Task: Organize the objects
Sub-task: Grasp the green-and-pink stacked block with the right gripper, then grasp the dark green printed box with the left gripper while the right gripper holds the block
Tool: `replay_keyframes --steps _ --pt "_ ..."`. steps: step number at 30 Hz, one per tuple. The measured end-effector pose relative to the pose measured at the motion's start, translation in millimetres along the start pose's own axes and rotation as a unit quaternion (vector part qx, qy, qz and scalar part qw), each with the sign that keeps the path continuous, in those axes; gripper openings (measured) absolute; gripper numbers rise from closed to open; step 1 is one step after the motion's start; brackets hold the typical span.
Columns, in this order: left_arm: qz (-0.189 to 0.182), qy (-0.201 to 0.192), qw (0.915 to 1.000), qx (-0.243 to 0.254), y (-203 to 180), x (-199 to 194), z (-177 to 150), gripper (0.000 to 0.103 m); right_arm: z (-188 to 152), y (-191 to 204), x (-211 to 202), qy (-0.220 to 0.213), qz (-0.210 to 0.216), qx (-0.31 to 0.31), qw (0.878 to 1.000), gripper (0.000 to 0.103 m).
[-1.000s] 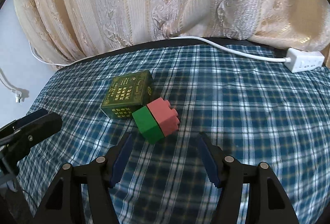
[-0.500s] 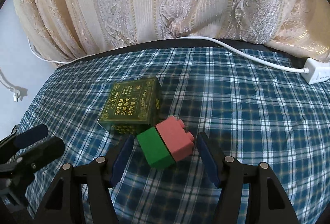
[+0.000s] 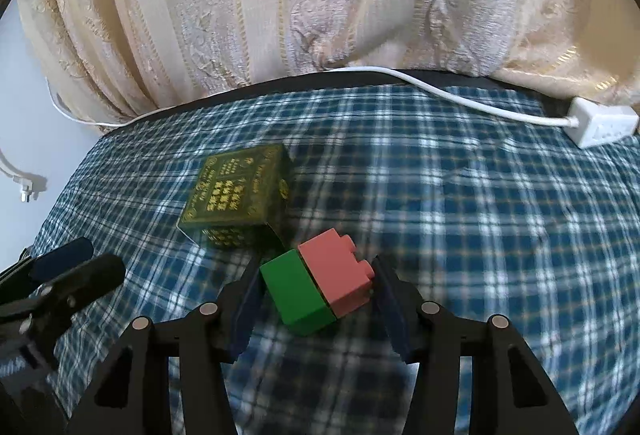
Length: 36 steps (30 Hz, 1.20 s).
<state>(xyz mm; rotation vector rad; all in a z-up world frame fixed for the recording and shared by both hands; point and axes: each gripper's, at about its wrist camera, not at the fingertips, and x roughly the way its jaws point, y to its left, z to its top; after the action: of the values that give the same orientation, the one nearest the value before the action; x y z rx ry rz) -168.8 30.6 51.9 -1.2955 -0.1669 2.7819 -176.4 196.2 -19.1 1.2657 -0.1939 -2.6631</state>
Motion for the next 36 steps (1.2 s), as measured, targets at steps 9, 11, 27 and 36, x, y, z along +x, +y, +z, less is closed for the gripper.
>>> replay_keyframes --steps 9,11,27,36 --pt "-0.002 -0.001 1.0000 0.007 -9 0 0 0.069 -22 -13 -34 -0.006 -0.013 0.015 1.000 0.057" --pt "-0.003 -0.001 1.0000 0.009 -11 1 1 0.069 -27 -15 -41 -0.007 -0.012 0.019 1.000 0.057" --pt "-0.009 0.004 0.9994 0.033 -53 22 18 0.069 -70 -38 -93 -0.035 -0.010 0.062 0.997 0.057" --pt "-0.001 0.003 0.9991 0.042 -75 43 29 0.069 -74 -48 -96 -0.050 -0.001 0.079 0.996 0.057"
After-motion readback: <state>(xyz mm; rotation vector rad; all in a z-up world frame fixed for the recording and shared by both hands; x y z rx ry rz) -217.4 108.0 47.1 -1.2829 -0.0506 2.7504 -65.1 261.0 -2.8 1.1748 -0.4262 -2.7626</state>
